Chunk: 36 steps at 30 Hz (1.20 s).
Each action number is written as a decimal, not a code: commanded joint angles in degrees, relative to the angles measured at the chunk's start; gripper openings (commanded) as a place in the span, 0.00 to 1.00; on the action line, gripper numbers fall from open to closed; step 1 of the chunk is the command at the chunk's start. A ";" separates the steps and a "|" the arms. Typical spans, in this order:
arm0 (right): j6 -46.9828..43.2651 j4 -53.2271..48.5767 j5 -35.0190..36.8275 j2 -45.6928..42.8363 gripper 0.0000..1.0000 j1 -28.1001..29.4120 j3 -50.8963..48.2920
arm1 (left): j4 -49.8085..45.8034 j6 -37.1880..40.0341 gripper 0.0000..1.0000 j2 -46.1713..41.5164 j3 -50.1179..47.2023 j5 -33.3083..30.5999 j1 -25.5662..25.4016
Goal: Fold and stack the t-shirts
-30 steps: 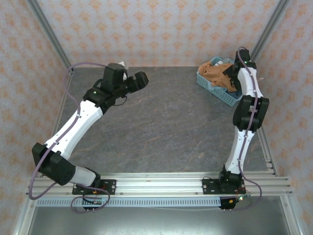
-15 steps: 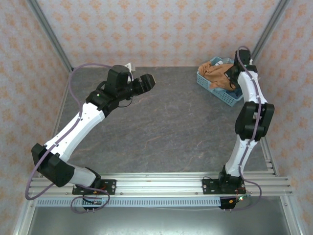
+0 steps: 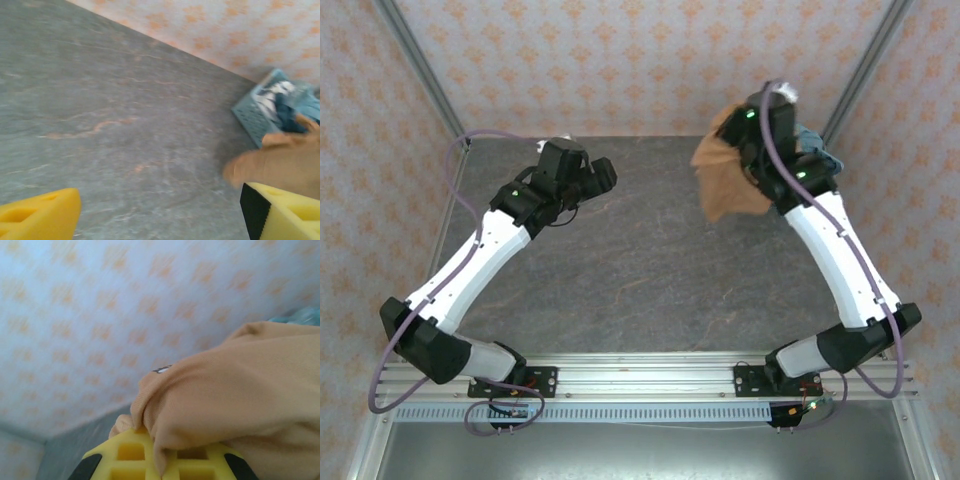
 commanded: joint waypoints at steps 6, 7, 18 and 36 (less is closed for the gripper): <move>2.60 2.34 -21.00 17.57 0.37 16.37 -6.01 | -12.48 -1.56 0.88 -7.38 -2.84 -10.14 6.35; 2.62 1.75 -23.80 19.89 0.49 16.68 -5.01 | -13.12 -1.39 0.89 -7.76 -3.67 -9.53 6.83; 6.08 -2.40 -19.78 13.70 0.73 5.12 -16.71 | -11.25 -0.49 0.92 -7.33 -15.20 6.86 3.81; 17.60 -0.37 -27.50 26.11 0.72 -10.77 -17.14 | -14.75 12.00 1.00 39.49 18.26 -7.86 -13.39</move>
